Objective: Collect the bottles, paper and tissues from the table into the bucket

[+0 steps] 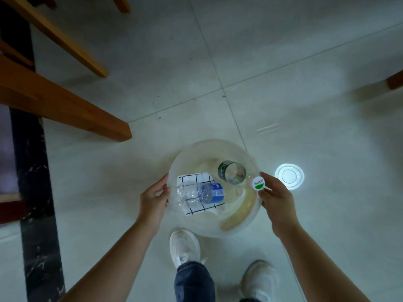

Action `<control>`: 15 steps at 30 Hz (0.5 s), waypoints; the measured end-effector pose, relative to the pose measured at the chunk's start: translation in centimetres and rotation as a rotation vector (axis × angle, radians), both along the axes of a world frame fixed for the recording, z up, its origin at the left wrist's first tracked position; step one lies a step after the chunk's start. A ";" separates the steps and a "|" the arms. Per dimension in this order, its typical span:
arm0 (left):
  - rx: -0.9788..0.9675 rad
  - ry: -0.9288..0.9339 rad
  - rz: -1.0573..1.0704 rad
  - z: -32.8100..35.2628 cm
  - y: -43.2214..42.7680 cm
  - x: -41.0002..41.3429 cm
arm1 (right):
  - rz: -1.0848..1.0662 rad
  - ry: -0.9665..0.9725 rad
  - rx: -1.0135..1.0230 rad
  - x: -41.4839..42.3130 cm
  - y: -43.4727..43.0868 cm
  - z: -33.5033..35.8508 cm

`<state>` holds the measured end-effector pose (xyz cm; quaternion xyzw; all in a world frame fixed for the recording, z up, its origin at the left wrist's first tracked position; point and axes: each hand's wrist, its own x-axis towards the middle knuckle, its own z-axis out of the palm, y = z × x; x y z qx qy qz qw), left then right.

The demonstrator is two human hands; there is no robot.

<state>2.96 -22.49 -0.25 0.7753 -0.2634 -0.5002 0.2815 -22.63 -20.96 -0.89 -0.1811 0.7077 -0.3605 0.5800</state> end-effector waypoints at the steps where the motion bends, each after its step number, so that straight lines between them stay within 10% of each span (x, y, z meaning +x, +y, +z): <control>1: 0.002 -0.001 0.002 -0.6 -0.1 0.0 | 0.003 0.000 0.006 0.0 0.1 -0.5; 15: -0.031 -0.011 0.046 -2.3 0.0 0.0 | 0.053 -0.041 -0.007 0.1 0.4 -2.2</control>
